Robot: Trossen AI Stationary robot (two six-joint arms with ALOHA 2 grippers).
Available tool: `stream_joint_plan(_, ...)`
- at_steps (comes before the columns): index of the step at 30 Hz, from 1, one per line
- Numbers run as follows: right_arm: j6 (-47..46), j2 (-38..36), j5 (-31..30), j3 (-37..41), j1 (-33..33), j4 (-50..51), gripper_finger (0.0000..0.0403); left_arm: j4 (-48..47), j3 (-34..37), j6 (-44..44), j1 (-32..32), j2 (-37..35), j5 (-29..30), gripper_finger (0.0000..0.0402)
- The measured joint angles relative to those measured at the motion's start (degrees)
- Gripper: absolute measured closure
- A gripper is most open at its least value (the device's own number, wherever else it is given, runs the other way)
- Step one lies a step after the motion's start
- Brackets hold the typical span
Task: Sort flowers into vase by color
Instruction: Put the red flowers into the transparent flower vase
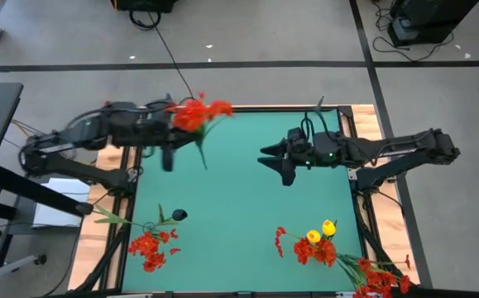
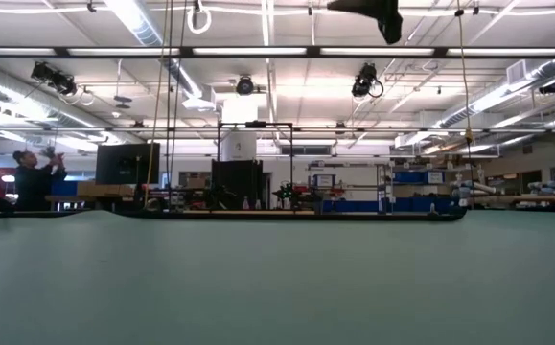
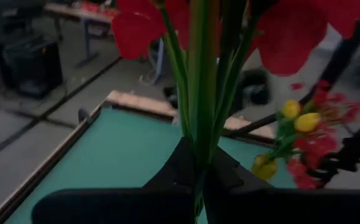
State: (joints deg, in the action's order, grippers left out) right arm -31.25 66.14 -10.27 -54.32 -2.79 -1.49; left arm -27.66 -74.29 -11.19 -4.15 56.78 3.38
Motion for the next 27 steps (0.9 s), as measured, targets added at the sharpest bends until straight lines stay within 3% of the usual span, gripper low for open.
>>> stream_joint_plan(9,-1.5,5.3,-3.8,0.5,2.0,-6.1,0.0188,-8.6,4.2,2.1,5.5,-14.0,0.4,0.0393)
stream_joint_plan(17,-7.4,10.6,-4.2,0.5,2.6,-12.2,0.0188,-11.6,9.5,8.0,8.5,-23.8,-9.5,0.0389)
stream_joint_plan(23,-18.2,14.4,-5.1,0.5,2.6,-12.7,0.0188,-13.2,15.1,10.8,8.7,-31.5,-9.5,0.0388)
stream_joint_plan(27,-24.3,17.0,-5.0,0.5,2.6,-12.6,0.0188,-13.4,18.9,10.6,8.7,-35.4,-13.2,0.0388)
